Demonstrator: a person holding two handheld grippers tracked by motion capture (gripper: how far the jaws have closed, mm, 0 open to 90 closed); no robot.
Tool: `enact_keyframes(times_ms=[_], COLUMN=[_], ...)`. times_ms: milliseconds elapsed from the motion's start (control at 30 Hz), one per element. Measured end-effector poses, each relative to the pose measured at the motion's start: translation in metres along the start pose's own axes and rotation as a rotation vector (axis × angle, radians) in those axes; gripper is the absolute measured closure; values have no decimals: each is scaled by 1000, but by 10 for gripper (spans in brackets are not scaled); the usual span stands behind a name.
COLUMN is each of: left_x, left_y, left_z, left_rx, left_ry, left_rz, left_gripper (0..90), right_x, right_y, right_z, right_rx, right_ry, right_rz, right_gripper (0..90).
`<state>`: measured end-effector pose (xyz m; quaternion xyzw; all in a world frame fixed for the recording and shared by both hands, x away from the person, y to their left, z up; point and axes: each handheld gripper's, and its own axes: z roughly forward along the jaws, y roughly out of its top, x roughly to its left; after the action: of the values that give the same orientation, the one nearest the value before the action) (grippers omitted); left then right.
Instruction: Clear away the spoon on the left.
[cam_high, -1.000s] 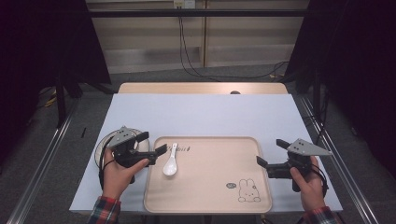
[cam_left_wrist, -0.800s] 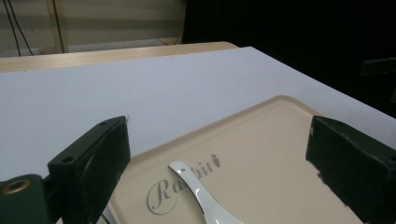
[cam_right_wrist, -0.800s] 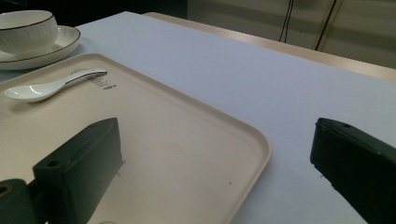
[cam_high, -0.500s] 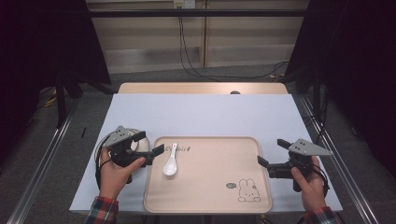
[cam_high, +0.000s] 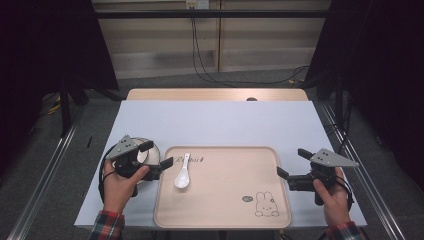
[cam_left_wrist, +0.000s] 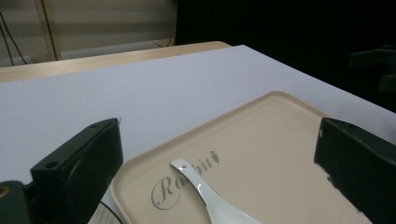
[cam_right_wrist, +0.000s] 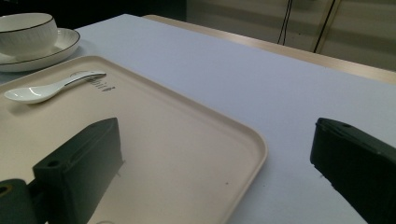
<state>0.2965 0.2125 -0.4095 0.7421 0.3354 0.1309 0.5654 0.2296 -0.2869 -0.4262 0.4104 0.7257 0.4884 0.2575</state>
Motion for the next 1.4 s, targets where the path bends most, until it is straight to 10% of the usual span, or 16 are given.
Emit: enact_keyframes(times_ms=[1400], left_x=[23], left_y=[4], left_z=[-37], left_rx=[-30], left_ry=[38], left_rz=[3], left_gripper=[28], right_x=[-4], right_y=[-2], right_z=[-3], right_rx=[-4], right_ry=[-13], right_rz=[0], right_gripper=[16])
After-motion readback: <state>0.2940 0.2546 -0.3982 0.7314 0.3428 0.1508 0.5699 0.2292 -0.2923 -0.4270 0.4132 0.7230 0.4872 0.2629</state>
